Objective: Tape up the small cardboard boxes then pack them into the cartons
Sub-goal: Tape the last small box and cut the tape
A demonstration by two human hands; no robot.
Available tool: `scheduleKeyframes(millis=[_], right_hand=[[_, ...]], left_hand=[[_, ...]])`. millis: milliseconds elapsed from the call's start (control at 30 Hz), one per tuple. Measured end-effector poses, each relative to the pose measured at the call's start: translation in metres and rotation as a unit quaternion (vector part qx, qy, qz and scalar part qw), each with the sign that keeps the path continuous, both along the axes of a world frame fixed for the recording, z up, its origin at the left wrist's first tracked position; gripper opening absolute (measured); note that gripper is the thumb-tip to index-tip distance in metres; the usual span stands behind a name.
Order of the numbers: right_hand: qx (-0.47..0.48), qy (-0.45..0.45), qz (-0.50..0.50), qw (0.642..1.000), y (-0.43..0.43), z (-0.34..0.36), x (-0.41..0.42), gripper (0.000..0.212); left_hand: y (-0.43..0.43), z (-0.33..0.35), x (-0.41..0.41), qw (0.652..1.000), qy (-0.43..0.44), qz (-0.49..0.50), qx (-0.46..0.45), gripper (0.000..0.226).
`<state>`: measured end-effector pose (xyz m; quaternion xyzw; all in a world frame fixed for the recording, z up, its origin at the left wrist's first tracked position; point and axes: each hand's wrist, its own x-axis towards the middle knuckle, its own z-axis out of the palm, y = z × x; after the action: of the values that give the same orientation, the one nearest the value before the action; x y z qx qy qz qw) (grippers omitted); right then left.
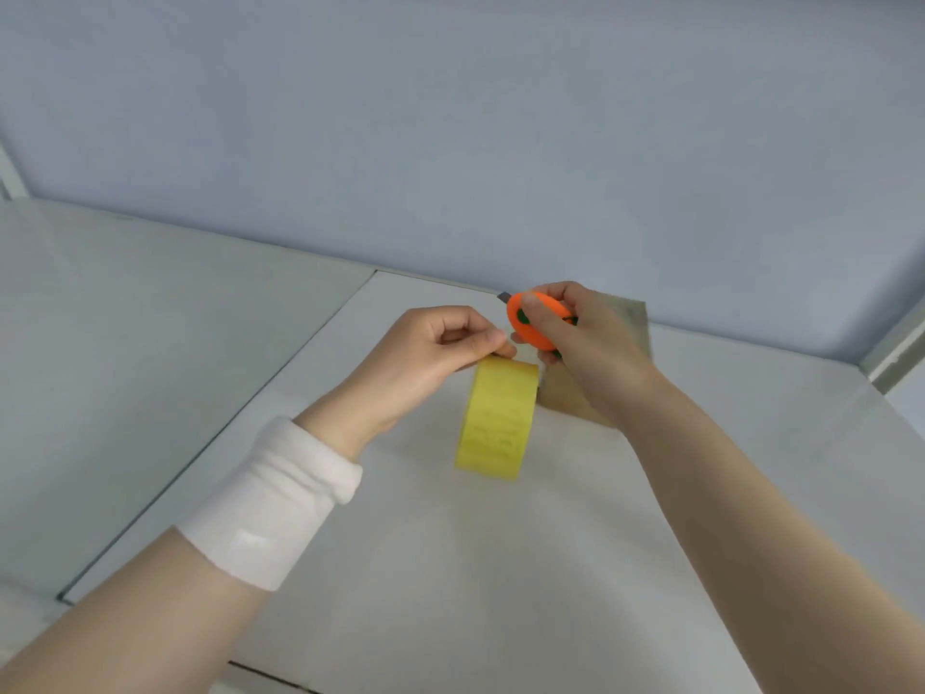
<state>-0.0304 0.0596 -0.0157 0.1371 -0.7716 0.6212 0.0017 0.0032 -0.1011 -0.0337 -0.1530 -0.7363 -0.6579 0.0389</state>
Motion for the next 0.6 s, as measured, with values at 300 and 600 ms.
scheduleKeyframes(millis=[300,600], right_hand=[[0.008,0.034,0.075,0.997,-0.070,-0.014,0.004,0.022],[0.026,0.099,-0.040,0.994,-0.112,-0.031,-0.005,0.021]], left_hand=[[-0.058,0.002,0.000,0.996,-0.010,0.071,-0.055,0.023],[-0.089,-0.018,-0.001,0.984,-0.061,0.051,-0.162,0.041]])
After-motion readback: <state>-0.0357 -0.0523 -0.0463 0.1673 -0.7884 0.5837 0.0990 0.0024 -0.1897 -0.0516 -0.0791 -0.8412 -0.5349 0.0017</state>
